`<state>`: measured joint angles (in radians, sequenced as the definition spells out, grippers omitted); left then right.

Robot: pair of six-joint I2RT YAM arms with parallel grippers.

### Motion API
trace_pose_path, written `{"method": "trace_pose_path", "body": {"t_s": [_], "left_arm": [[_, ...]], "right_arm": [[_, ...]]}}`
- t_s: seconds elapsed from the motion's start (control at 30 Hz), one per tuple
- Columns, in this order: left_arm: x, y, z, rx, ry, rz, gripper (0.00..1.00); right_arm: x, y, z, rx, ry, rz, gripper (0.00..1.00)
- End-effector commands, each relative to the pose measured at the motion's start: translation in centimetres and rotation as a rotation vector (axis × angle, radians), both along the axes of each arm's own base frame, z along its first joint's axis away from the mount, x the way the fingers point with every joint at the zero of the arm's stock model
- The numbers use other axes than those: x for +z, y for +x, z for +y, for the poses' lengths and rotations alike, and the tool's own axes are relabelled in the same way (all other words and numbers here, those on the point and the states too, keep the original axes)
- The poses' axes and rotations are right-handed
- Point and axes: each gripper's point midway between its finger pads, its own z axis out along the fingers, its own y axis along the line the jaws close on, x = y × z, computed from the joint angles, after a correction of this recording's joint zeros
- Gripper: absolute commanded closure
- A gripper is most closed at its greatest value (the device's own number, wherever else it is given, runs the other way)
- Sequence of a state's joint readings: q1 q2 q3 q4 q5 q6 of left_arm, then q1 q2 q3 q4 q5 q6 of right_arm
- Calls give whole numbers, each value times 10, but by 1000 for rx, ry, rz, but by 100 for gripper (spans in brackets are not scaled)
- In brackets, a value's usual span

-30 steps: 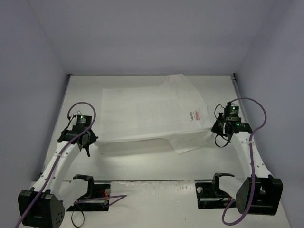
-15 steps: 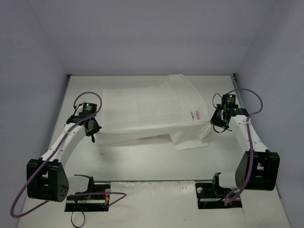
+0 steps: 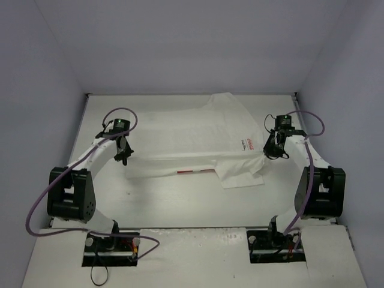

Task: Fold and stack the t-shirts
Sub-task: Fold the flattened tshirt in 1/3 of the way

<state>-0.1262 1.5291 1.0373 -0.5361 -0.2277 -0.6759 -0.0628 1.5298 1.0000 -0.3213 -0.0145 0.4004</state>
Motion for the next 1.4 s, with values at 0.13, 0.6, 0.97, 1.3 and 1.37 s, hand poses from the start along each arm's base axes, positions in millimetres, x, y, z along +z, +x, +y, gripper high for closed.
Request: {"method": "trace_pose_path", "body": {"t_s": [0.13,0.6,0.97,1.3,1.37], "left_arm": [[3,34,19,12,121,-31,100],[-19,45,20,19,161,14,99],[40,71,19,10,167,-141,64],[98,70,-46,-195,63,-287,33],[101,53,-67,-240,52,-290,33]], "right_arm": [[-7,35,-34,-104,-133,-43,100],[-27,50,-39,-109,-156,-7,93],[24,82,-34,-101,-122,-153,70],[83,88,-22,31,-110,-297,28],[94,71,-9,78,-75,-328,24]]}}
